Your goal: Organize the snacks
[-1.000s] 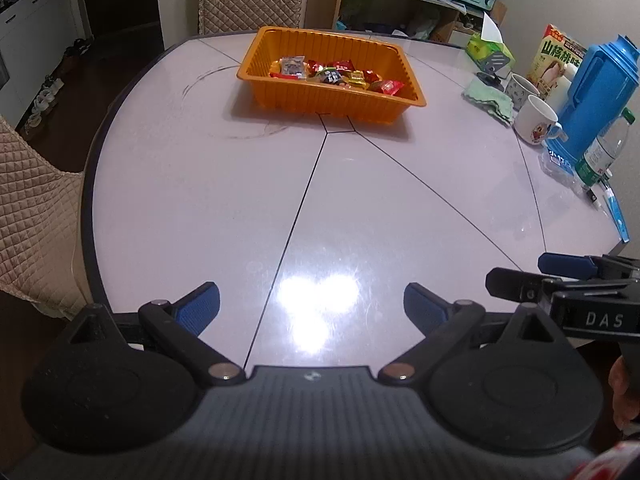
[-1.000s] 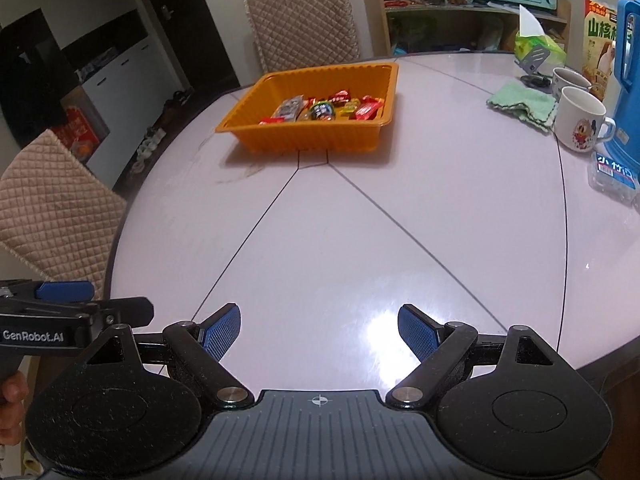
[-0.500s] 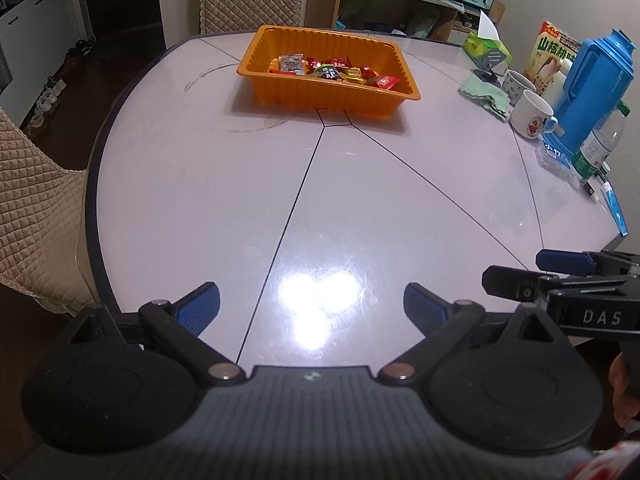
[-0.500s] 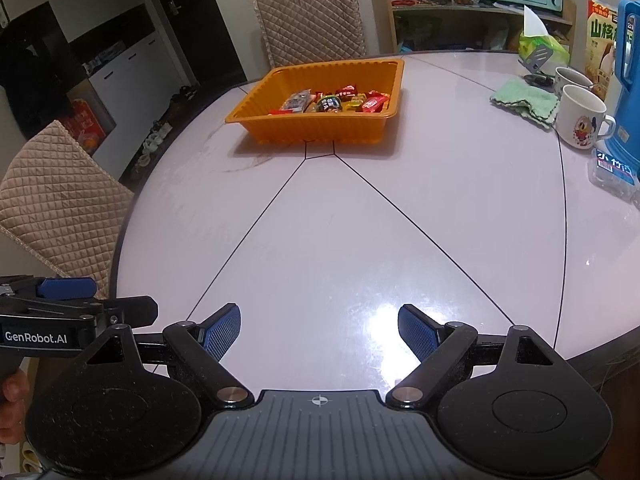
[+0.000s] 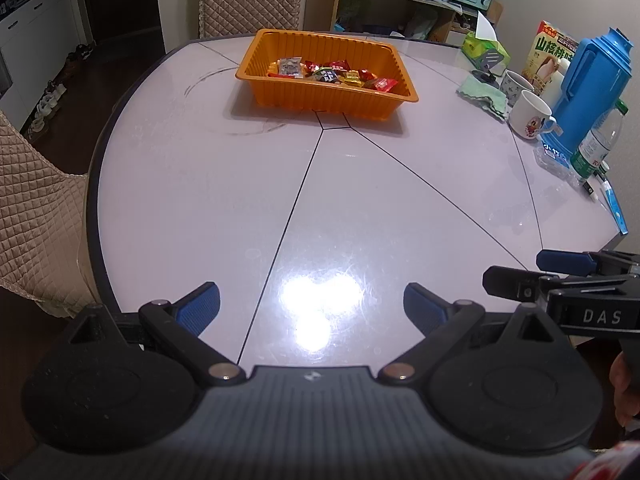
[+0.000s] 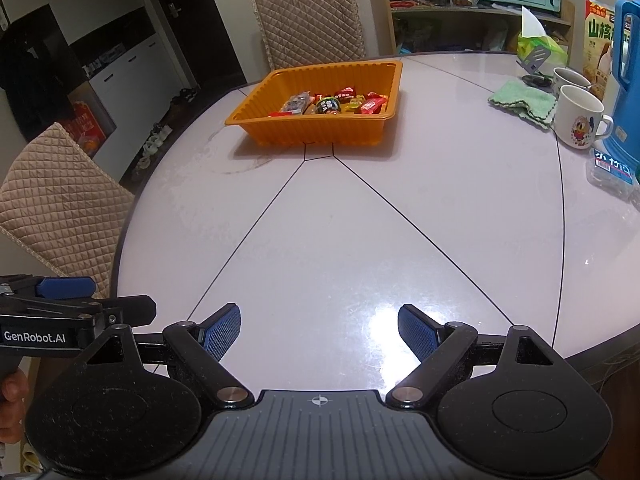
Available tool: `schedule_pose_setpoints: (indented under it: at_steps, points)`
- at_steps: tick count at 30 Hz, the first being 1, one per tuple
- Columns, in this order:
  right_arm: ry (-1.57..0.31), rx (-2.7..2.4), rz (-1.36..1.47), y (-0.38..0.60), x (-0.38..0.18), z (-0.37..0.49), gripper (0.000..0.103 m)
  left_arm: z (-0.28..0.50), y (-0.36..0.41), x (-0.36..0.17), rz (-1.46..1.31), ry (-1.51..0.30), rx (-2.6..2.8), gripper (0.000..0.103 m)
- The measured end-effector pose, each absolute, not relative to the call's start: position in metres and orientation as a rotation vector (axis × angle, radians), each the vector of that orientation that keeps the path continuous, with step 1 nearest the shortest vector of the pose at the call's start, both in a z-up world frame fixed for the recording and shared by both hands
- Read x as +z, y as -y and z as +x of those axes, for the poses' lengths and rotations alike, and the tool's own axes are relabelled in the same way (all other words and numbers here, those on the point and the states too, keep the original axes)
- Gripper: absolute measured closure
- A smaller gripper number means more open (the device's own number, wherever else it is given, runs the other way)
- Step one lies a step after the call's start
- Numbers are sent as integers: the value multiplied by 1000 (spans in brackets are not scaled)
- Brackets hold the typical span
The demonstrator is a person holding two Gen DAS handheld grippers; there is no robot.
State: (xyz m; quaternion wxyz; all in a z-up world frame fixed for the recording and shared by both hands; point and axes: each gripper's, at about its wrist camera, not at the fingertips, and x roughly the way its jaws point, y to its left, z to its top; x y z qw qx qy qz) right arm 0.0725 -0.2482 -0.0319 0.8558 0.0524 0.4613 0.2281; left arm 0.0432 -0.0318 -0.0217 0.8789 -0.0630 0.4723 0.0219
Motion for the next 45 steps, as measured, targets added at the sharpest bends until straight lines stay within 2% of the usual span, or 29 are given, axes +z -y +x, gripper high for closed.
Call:
schedule_pose_setpoints:
  at_steps: [45]
  points:
    - [-969, 471, 118, 248, -28, 81, 18, 58, 34, -20, -119, -984, 36, 5]
